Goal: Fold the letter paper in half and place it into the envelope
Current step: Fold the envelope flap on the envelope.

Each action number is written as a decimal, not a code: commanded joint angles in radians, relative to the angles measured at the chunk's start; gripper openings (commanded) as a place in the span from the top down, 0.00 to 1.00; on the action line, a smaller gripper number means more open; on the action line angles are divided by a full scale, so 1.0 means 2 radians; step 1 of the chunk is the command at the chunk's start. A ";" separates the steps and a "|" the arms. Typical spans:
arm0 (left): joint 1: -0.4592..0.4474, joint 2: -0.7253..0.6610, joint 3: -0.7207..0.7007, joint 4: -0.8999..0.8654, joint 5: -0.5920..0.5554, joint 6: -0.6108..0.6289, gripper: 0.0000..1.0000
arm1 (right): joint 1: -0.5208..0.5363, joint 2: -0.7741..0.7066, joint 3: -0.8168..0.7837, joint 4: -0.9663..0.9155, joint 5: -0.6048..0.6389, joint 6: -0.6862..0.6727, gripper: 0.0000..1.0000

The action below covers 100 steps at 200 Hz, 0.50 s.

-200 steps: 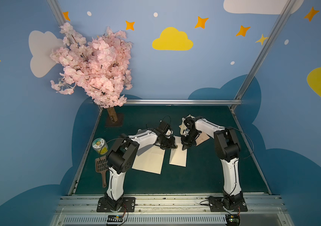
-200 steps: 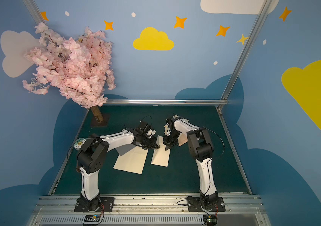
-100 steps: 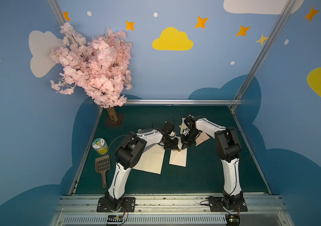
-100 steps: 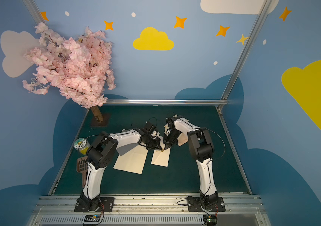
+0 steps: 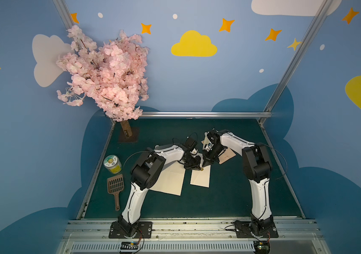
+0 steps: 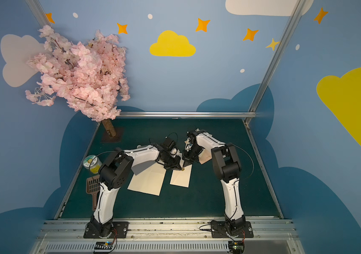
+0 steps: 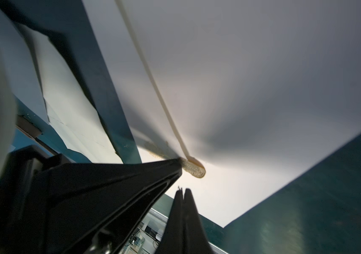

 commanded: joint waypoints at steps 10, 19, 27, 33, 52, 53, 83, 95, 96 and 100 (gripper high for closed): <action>-0.001 0.017 0.005 -0.033 -0.009 0.008 0.97 | 0.001 0.029 -0.010 0.010 -0.006 0.003 1.00; -0.001 0.017 0.006 -0.033 -0.009 0.008 0.97 | 0.001 0.036 -0.012 0.012 -0.006 0.003 1.00; -0.001 0.017 0.006 -0.033 -0.009 0.007 0.97 | 0.000 0.040 -0.014 0.014 -0.003 0.003 1.00; 0.000 0.017 0.006 -0.033 -0.009 0.006 0.97 | 0.000 0.043 -0.015 0.015 -0.002 0.003 1.00; -0.001 0.016 0.005 -0.032 -0.008 0.004 0.97 | 0.001 0.050 -0.019 0.017 0.002 0.003 1.00; -0.001 0.016 0.005 -0.032 -0.008 0.004 0.97 | 0.001 0.051 -0.019 0.017 0.002 0.003 1.00; -0.001 0.017 0.004 -0.031 -0.008 0.004 0.97 | 0.000 0.056 -0.023 0.017 0.018 0.004 1.00; 0.000 0.018 0.004 -0.031 -0.008 0.004 0.97 | 0.000 0.058 -0.024 0.016 0.020 0.002 1.00; 0.000 0.017 0.004 -0.031 -0.008 0.004 0.97 | 0.000 0.058 -0.024 0.016 0.020 0.002 1.00; 0.000 0.017 0.004 -0.031 -0.009 0.003 0.97 | 0.000 0.058 -0.025 0.015 0.021 0.001 1.00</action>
